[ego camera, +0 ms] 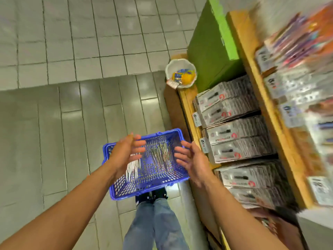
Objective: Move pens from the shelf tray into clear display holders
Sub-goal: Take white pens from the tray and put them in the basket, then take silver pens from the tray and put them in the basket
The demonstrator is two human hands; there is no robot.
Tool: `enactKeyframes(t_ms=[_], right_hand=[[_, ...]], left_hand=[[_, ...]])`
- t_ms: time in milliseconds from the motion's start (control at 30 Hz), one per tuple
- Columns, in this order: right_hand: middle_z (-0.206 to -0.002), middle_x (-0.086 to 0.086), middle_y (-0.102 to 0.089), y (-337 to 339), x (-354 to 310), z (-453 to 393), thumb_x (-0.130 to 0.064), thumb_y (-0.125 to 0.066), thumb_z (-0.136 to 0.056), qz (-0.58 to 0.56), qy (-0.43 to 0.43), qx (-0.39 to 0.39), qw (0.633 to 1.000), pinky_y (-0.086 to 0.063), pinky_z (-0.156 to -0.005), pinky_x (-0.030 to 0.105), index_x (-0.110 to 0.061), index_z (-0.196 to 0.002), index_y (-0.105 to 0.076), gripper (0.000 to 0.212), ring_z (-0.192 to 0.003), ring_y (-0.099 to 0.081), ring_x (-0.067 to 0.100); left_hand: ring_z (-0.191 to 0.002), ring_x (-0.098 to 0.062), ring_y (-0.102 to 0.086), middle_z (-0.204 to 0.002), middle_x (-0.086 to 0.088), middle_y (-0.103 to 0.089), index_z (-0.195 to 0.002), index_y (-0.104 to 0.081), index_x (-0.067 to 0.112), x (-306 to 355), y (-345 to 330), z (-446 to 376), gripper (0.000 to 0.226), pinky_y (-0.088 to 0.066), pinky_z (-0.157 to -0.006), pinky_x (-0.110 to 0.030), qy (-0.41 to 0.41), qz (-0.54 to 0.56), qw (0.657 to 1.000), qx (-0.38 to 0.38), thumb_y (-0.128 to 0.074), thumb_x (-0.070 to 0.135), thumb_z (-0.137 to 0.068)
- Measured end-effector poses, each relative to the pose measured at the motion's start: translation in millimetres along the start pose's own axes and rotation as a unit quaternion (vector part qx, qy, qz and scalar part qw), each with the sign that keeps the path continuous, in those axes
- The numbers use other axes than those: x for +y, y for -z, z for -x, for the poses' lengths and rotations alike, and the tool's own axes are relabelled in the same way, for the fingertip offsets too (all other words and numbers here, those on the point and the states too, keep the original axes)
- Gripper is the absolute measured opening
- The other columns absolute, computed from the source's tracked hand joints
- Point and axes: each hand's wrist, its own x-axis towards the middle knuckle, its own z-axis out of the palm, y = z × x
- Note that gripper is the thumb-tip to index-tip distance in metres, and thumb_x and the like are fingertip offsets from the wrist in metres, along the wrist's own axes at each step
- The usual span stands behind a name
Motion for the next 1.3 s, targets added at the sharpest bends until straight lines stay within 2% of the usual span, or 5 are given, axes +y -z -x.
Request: enactKeyframes(t_ms=[333, 700, 1067, 1167, 1300], right_hand=[[-0.096, 0.018, -0.067, 85.5, -98.1, 196.0, -0.037, -0.031, -0.104, -0.136, 0.125, 0.023, 0.983, -0.047, -0.068, 0.033, -0.003, -0.115, -0.059, 0.044, -0.072, -0.06, 0.023], [-0.09, 0.013, -0.067, 279.9, -98.2, 309.2, -0.029, -0.036, -0.105, -0.2, 0.224, 0.146, 0.943, -0.05, -0.063, 0.027, -0.002, -0.112, -0.061, 0.037, -0.068, -0.06, 0.019], [-0.094, 0.006, -0.074, 376.7, -29.6, 324.9, -0.023, -0.057, -0.097, -0.188, 0.146, 0.314, 0.919, -0.053, -0.077, 0.036, -0.015, -0.108, -0.065, 0.016, -0.076, -0.067, 0.02], [-0.096, 0.001, -0.072, 385.5, -27.1, 315.5, -0.022, -0.053, -0.097, -0.166, 0.12, 0.341, 0.918, -0.053, -0.069, 0.027, -0.022, -0.102, -0.065, 0.012, -0.083, -0.068, 0.016], [-0.093, -0.002, -0.07, 393.7, -37.8, 280.6, -0.014, -0.056, -0.088, -0.085, 0.038, 0.378, 0.921, -0.05, -0.058, 0.02, -0.013, -0.075, -0.065, 0.016, -0.066, -0.065, 0.009]], left_hand=[[-0.077, -0.016, -0.069, -0.096, -0.003, -0.075, -0.107, -0.065, 0.016, 83.4, -123.1, 144.5, 0.03, -0.052, -0.069, -0.03, -0.026, -0.035, 0.989, -0.138, -0.045, 0.038, -0.102], [-0.073, -0.018, -0.066, -0.093, -0.008, -0.076, -0.11, -0.062, 0.009, 38.3, -323.5, 242.1, 0.021, -0.056, -0.065, -0.028, -0.037, -0.151, 0.94, -0.303, -0.047, 0.022, -0.102], [-0.085, -0.023, -0.067, -0.103, -0.01, -0.074, -0.113, -0.064, 0.011, -35.8, -442.1, 282.3, 0.021, -0.052, -0.073, -0.032, 0.007, -0.3, 0.877, -0.375, -0.048, 0.019, -0.102], [-0.097, -0.027, -0.068, -0.107, -0.009, -0.074, -0.114, -0.065, 0.013, -41.6, -462.5, 282.5, 0.022, -0.054, -0.079, -0.034, 0.0, -0.349, 0.857, -0.379, -0.047, 0.019, -0.103], [-0.102, -0.028, -0.067, -0.11, -0.009, -0.072, -0.116, -0.063, 0.013, -47.1, -482.8, 279.3, 0.024, -0.055, -0.08, -0.034, 0.005, -0.398, 0.829, -0.392, -0.044, 0.018, -0.104]])
